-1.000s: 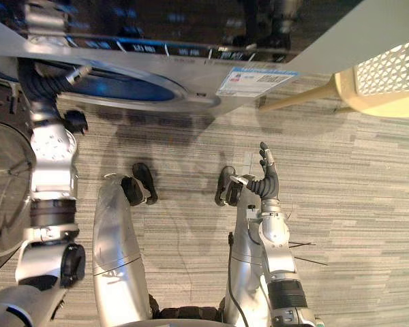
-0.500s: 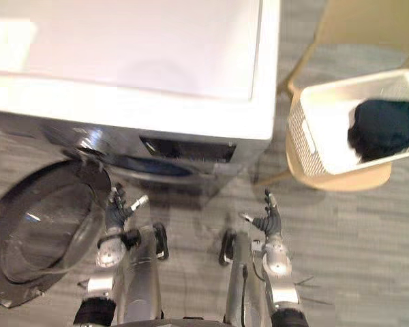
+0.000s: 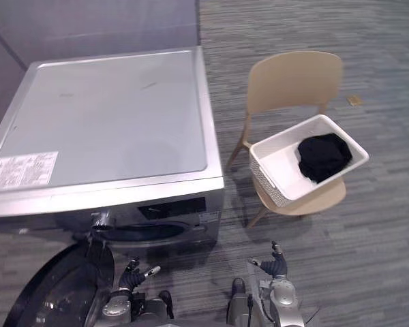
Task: Pick up the laundry basket with both hands and put the clothes into the washing machine.
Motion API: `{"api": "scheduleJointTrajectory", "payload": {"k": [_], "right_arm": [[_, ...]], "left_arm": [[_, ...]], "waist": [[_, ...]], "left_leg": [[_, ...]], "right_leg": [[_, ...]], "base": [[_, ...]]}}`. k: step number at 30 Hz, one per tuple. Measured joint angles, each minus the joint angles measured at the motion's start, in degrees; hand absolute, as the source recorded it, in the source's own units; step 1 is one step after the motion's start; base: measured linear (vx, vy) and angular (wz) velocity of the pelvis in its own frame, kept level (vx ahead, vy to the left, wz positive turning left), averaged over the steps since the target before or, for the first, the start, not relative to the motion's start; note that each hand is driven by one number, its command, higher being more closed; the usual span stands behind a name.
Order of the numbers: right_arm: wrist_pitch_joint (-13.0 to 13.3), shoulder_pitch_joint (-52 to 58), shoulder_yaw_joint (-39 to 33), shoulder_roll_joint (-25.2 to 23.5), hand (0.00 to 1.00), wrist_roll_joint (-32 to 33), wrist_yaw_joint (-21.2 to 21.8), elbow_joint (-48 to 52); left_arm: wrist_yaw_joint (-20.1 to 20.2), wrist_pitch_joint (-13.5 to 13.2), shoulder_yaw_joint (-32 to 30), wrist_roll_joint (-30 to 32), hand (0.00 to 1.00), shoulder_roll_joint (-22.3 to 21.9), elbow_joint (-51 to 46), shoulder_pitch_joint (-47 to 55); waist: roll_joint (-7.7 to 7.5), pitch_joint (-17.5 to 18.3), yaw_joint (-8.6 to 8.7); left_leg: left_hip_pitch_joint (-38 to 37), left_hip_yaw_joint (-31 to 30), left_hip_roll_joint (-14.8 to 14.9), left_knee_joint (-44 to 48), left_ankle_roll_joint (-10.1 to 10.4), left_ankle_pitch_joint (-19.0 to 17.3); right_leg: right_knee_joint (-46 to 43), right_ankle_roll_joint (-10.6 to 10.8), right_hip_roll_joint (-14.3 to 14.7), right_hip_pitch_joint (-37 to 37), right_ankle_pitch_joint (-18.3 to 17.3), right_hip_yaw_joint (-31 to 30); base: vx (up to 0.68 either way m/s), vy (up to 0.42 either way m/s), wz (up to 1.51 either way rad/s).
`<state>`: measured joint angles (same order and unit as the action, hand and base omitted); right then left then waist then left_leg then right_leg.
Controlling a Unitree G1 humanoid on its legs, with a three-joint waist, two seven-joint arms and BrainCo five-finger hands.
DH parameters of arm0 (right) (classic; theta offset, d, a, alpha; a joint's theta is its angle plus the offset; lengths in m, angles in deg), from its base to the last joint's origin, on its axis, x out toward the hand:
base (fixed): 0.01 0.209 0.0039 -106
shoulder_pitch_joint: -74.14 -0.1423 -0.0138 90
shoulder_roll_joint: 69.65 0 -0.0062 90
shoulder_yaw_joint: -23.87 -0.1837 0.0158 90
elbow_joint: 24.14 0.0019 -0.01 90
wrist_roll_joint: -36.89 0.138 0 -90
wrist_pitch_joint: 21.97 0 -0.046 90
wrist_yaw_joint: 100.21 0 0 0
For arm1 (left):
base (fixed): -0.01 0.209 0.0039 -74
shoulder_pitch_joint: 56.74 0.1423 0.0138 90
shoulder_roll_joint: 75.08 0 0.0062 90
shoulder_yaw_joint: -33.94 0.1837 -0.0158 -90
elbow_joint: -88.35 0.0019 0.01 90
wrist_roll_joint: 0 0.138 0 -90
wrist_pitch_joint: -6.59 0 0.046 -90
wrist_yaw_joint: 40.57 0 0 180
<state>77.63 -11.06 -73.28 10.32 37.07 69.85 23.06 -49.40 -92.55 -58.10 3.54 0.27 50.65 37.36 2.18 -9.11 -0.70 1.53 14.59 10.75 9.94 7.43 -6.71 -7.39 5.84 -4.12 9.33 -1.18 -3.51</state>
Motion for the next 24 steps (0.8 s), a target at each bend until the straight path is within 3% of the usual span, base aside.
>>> {"api": "scheduleJointTrajectory", "payload": {"k": [3,4,5,6,7,8,9,10,11,12,14,15,16,17,18,19,20,22,23,24], "right_arm": [[-0.1,-1.2,0.0,0.0,0.00,1.0,0.0,-1.9],[-0.1,-2.7,0.3,0.0,0.00,1.4,0.0,-3.0],[-0.4,-3.6,0.5,-0.6,0.00,1.5,0.0,-3.5],[-0.7,-4.0,0.4,-0.8,0.00,1.5,0.0,-3.7],[-1.1,-5.2,1.2,-1.1,0.00,2.0,0.0,-4.6],[-1.1,-5.4,1.9,-1.4,0.00,2.4,0.1,-5.1],[-1.2,-5.1,2.6,-1.2,0.00,3.0,0.1,-5.6],[-1.2,-5.2,2.7,-1.1,0.00,3.4,0.1,-6.0],[-1.2,-5.8,3.1,-1.1,0.00,3.8,0.1,-6.3],[-1.1,-6.4,3.4,-1.2,0.00,3.8,0.1,-6.3],[-1.1,-6.3,3.7,-1.3,0.00,3.9,0.1,-6.3],[-1.2,-5.6,4.0,-1.5,0.00,4.3,0.2,-6.4],[-1.2,-5.3,4.2,-1.6,0.00,4.6,0.2,-6.4],[-1.2,-5.3,5.0,-1.6,0.00,5.3,0.2,-6.5],[-1.1,-6.0,5.4,-1.7,0.00,5.8,0.2,-7.2],[-1.1,-6.7,5.5,-1.7,0.00,5.9,0.2,-7.9],[-1.1,-7.9,5.4,-1.4,0.00,6.0,0.1,-9.9],[-1.1,-7.7,5.3,-1.2,0.00,6.0,0.2,-11.6],[-1.1,-6.5,4.8,-1.3,0.00,6.1,0.2,-11.6],[-1.1,-6.3,4.7,-1.3,0.00,6.2,0.2,-11.6]], "left_arm": [[0.0,0.2,0.3,1.3,0.00,0.6,0.6,-1.9],[0.0,0.2,0.4,1.8,0.00,1.0,0.7,-2.0],[0.0,0.3,0.4,1.9,0.00,1.3,0.8,-2.9],[0.0,0.4,0.4,1.9,0.00,1.4,1.0,-3.2],[0.0,0.5,0.4,2.4,0.00,1.9,1.3,-3.4],[0.1,0.6,0.7,3.0,0.00,2.5,1.5,-3.2],[0.1,0.9,1.9,3.4,0.00,3.1,1.5,-3.1],[0.2,1.0,2.3,3.5,0.00,3.2,1.4,-3.1],[0.3,1.0,2.5,3.6,0.00,3.4,1.4,-2.9],[0.4,1.0,2.4,3.6,0.00,3.7,1.5,-3.1],[0.6,1.1,2.5,3.6,0.00,3.9,2.0,-3.5],[0.8,1.1,2.4,3.6,0.00,4.0,2.5,-4.1],[1.0,1.1,2.4,3.6,0.00,4.0,2.6,-4.2],[1.1,1.0,2.4,3.4,0.00,4.1,2.5,-4.2],[1.1,1.0,2.4,3.1,0.00,3.8,2.8,-4.2],[1.2,1.0,2.3,3.1,0.00,3.4,3.0,-4.3],[1.2,0.9,2.3,2.0,0.00,2.1,3.5,-4.4],[1.2,0.8,2.5,0.7,0.00,1.0,3.8,-4.0],[1.2,0.2,2.4,0.3,0.00,1.0,3.2,-4.2],[1.2,-0.1,2.4,0.1,0.00,1.2,3.0,-4.3]], "waist": [[-0.61,-0.1,-0.04],[-0.73,-0.2,0.15],[-1.67,-0.6,0.22],[-1.39,-0.7,0.27],[-0.82,-1.2,0.19],[-1.16,-1.2,0.30],[-1.89,-1.2,0.83],[-1.93,-1.2,1.01],[-1.72,-1.2,1.07],[-1.83,-1.3,1.28],[-1.92,-1.3,1.98],[-2.01,-1.3,2.72],[-2.11,-1.3,2.71],[-1.69,-1.4,2.78],[-1.12,-1.7,2.47],[-0.77,-2.0,2.39],[-0.15,-3.0,1.92],[-0.06,-3.7,0.27],[-0.04,-4.4,-0.27],[-0.05,-4.5,-0.22]], "left_leg": [[-0.2,4.1,-0.7,0.1,-0.3,-1.6],[-0.2,6.5,-0.7,1.0,-0.6,-4.8],[-0.2,11.5,-0.4,2.0,-1.4,-5.6],[-0.3,14.1,0.5,2.1,-1.7,-5.9],[-2.3,20.3,3.1,2.1,-1.2,-5.9],[-3.8,24.2,3.5,2.3,-0.9,-6.1],[-5.9,28.5,3.1,2.5,-0.2,-6.5],[-6.8,30.3,3.1,2.2,-0.2,-6.5],[-8.7,32.8,3.3,0.6,0.2,-6.1],[-11.0,35.1,3.1,-1.0,0.6,-6.4],[-14.4,40.4,3.3,0.5,3.8,-8.0],[-15.2,41.0,5.6,6.0,4.2,-8.5],[-14.6,40.0,7.6,10.8,4.0,-8.3],[-11.6,35.0,13.3,24.8,-1.4,-6.9],[-7.3,27.1,15.8,35.3,-4.2,-6.1],[-4.3,21.7,15.1,39.3,-2.8,-7.3],[2.1,10.4,11.0,44.6,0.0,-10.2],[7.0,2.5,6.0,42.6,-0.3,-11.2],[10.4,-0.4,3.5,36.3,-1.1,-11.2],[11.5,-0.5,2.8,32.8,-1.2,-11.1]], "right_leg": [[4.2,0.9,0.6,2.2,4.5,-6.9],[6.0,1.0,1.7,4.4,7.1,-10.1],[8.2,-3.0,1.1,5.5,6.8,-7.5],[8.7,-5.9,0.6,6.2,4.9,-2.7],[5.4,-9.6,-0.5,8.7,2.5,11.2],[1.0,-11.3,-1.9,9.6,1.4,21.2],[-1.1,-14.7,-4.1,8.8,-0.7,32.2],[-1.4,-16.2,-5.0,8.4,-1.6,37.2],[-1.5,-16.8,-5.7,7.2,-2.4,45.6],[-2.6,-14.8,-5.9,7.5,-1.7,48.2],[-5.7,-10.7,-4.8,8.9,1.2,45.2],[-6.8,-10.6,-3.5,9.0,1.4,42.9],[-6.9,-10.6,-2.8,8.9,1.4,42.0],[-6.0,-11.0,0.1,8.2,1.3,38.7],[-4.6,-11.3,2.5,7.2,1.1,35.7],[-4.0,-11.3,3.3,6.7,1.1,34.6],[-2.1,-11.3,4.9,4.4,1.1,31.5],[-0.2,-10.8,5.5,0.4,1.6,30.1],[1.5,-10.8,5.6,-2.6,1.6,29.6],[2.2,-10.7,5.6,-3.3,1.7,29.5]], "base": [[-0.11,0.086,-1.45],[-0.17,0.046,-2.00],[-0.18,0.037,-2.15],[-0.18,0.030,-2.37],[-0.08,0.000,-2.30],[-0.01,0.001,-2.58],[0.06,-0.022,-1.83],[0.05,-0.042,-2.23],[0.06,-0.108,-2.39],[0.07,-0.139,-2.40],[0.16,-0.186,-1.87],[0.19,-0.167,-1.54],[0.25,-0.136,-1.45],[0.29,-0.141,-1.60],[0.27,-0.114,-1.68],[0.21,-0.042,-1.69],[0.17,0.001,-1.27],[0.21,0.054,-1.18],[0.21,0.082,-0.79],[0.22,0.098,-0.49]]}}
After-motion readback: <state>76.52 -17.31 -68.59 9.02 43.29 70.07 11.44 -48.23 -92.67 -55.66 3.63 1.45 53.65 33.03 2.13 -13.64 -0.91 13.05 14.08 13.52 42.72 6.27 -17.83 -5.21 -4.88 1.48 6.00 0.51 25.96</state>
